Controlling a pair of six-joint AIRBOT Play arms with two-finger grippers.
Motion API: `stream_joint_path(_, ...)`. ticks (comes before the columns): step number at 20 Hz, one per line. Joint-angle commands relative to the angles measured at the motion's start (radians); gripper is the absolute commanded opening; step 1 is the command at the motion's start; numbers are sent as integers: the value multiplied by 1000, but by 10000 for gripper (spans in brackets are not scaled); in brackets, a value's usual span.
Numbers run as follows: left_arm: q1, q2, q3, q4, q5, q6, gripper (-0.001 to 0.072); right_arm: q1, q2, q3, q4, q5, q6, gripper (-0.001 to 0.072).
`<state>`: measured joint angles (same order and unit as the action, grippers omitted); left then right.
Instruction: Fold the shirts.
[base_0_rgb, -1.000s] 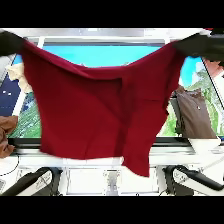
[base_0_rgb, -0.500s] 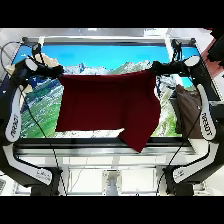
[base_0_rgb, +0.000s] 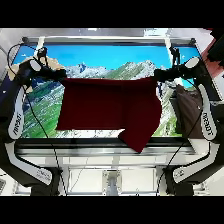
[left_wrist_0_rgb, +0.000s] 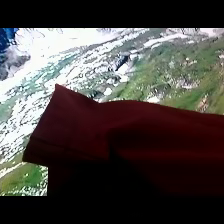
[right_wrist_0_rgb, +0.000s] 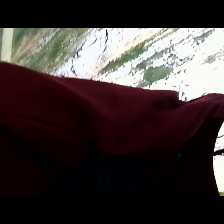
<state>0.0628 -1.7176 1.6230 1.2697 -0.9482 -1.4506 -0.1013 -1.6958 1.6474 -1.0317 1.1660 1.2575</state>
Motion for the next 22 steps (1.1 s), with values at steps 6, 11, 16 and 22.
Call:
stream_joint_path(6,-2,59,-77,-19,-278,71,12,43,50,-107,-144,223,8,24)
stream_joint_path(11,-2,59,-228,-32,-217,72,12,51,50,-304,-158,129,8,24)
stream_joint_path(16,-2,55,-249,-59,-162,71,13,51,50,-425,-236,58,34,25)
stream_joint_path(22,3,71,-215,-140,-229,116,547,49,84,-404,-234,85,34,298)
